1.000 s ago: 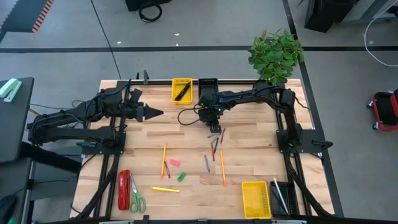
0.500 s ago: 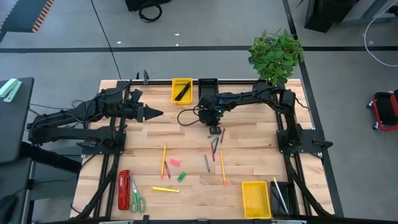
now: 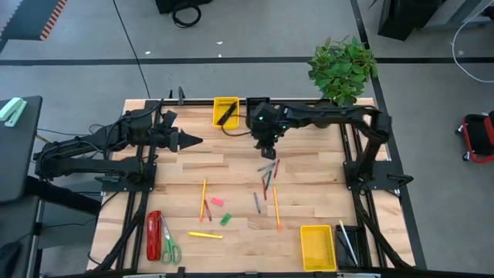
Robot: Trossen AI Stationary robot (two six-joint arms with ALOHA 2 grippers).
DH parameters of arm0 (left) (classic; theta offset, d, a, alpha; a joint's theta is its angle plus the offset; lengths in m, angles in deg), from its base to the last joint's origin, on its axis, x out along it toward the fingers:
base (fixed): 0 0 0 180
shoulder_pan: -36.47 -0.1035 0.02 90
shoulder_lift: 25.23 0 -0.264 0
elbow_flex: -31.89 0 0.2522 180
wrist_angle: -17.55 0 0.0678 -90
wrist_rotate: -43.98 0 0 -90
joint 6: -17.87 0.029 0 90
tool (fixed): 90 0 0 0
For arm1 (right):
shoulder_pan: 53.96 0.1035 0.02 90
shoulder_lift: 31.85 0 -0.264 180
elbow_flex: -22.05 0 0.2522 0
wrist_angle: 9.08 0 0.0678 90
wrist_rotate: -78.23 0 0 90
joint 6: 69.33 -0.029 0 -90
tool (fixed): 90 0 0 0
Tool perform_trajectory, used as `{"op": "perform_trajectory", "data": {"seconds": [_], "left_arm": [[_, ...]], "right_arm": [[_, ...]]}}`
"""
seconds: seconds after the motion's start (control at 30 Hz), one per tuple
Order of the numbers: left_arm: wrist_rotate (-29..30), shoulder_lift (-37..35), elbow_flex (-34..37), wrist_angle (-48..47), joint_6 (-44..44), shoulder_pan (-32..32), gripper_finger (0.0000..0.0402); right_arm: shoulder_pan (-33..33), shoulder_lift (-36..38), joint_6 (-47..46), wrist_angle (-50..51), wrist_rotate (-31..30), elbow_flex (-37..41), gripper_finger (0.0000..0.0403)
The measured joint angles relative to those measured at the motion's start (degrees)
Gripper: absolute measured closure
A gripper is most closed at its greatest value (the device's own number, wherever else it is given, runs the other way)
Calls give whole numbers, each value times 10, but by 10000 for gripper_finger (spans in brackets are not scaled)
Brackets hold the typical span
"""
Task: Sort crayons/erasers/pens/pencils in bins
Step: Put the top green crayon into the bottom yellow bin
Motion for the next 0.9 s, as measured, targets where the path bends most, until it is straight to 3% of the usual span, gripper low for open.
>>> {"op": "perform_trajectory", "data": {"seconds": [0.23, 0.37, 0.5, 0.7, 0.9], "left_arm": [[5, 0, 0, 0, 6, 0, 378], [11, 0, 0, 1, 6, -1, 377], [11, 0, 0, 2, 4, -1, 385], [11, 0, 0, 4, 1, -1, 385], [12, 0, 0, 3, 30, -7, 379]], "right_arm": [[-44, 64, -52, -20, -34, 0, 375], [-79, 54, -54, -85, -37, -4, 375], [-107, 23, -83, -76, -25, -20, 375], [-102, 26, -111, -40, 16, -36, 374], [-80, 78, -210, 13, 35, -37, 374]]}}
